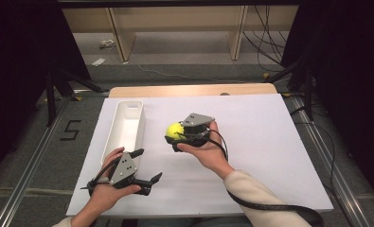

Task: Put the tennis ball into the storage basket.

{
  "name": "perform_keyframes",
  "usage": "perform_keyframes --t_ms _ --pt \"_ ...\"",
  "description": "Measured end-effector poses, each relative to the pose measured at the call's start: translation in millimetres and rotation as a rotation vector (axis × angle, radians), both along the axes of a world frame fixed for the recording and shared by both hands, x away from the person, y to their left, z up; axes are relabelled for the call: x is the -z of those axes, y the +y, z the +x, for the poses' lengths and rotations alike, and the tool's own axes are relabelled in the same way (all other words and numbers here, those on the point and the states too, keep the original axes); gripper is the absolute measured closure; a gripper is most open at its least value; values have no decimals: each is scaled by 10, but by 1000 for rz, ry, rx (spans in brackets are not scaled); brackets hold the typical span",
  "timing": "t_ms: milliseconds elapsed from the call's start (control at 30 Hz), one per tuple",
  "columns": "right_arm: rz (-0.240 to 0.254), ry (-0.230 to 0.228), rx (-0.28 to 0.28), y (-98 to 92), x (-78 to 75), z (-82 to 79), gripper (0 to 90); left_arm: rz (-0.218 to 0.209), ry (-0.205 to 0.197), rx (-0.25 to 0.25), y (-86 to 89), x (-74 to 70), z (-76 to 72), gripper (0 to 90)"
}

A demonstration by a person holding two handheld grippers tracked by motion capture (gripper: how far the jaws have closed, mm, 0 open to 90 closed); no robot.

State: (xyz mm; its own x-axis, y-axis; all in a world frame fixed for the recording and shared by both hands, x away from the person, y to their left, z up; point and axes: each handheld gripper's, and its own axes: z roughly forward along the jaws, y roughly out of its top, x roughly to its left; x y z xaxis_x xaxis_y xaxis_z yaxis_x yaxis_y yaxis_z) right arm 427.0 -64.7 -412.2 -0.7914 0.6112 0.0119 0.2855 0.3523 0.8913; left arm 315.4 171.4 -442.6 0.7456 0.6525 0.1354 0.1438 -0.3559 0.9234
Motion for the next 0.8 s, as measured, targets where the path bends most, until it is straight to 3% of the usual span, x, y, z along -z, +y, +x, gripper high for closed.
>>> perform_keyframes --t_ms 800 --pt "12 0 -17 113 -25 15 267 0 4 4 2 11 6 42"
